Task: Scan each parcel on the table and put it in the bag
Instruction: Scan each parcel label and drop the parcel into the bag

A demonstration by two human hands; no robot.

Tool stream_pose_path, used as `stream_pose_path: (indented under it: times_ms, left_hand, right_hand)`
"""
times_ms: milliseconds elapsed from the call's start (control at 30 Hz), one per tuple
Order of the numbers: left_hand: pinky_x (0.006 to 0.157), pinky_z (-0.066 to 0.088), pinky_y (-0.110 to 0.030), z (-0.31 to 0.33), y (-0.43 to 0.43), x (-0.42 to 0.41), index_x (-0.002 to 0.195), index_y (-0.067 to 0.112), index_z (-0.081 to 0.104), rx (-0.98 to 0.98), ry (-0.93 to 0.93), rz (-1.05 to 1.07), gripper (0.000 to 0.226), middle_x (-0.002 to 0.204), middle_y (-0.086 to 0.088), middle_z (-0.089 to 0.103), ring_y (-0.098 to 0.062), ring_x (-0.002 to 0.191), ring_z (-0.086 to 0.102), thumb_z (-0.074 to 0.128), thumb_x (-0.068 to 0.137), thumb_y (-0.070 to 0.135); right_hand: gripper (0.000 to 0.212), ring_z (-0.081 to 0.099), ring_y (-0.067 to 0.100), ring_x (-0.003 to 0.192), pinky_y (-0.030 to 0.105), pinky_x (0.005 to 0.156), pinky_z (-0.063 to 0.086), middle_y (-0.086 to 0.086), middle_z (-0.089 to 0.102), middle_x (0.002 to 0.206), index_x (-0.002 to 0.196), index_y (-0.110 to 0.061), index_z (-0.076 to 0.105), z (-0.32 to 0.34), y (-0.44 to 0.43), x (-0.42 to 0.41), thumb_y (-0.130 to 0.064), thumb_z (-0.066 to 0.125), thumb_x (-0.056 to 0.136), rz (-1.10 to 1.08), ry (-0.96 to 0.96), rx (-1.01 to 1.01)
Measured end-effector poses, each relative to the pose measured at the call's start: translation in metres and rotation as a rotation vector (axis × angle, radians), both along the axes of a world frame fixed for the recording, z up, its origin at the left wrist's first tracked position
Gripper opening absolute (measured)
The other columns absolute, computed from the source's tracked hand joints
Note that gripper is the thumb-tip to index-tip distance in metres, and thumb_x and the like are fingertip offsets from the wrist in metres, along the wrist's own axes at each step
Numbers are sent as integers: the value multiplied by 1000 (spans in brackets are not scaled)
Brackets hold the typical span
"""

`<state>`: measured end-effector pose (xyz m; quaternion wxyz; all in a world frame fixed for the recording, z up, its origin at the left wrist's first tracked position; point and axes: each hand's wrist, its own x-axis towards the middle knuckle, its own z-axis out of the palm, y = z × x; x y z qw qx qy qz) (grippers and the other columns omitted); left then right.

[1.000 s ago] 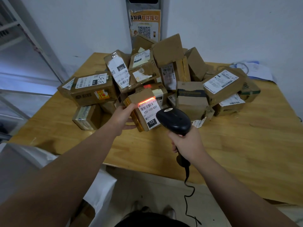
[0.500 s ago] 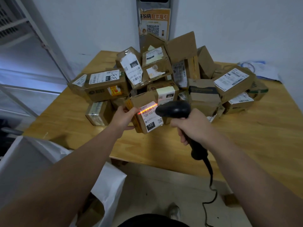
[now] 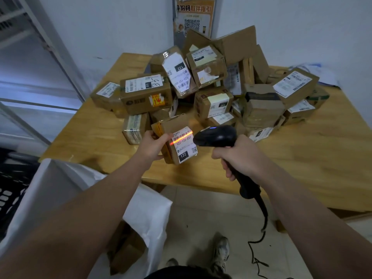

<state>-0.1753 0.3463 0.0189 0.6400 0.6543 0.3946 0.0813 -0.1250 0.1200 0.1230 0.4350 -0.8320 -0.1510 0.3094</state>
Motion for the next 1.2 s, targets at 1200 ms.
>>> stream_pose_path:
  times_ms: [1200]
  left_hand:
    - [99, 38, -47, -187, 32, -278, 143, 3, 26, 346, 936, -97, 88, 138, -23, 38, -42, 126, 41, 69, 81, 50]
  right_hand:
    - [19, 62, 22, 59, 39, 66, 53, 3, 57, 55, 71, -11, 59, -251, 106, -151, -17, 71, 84, 262, 239, -113]
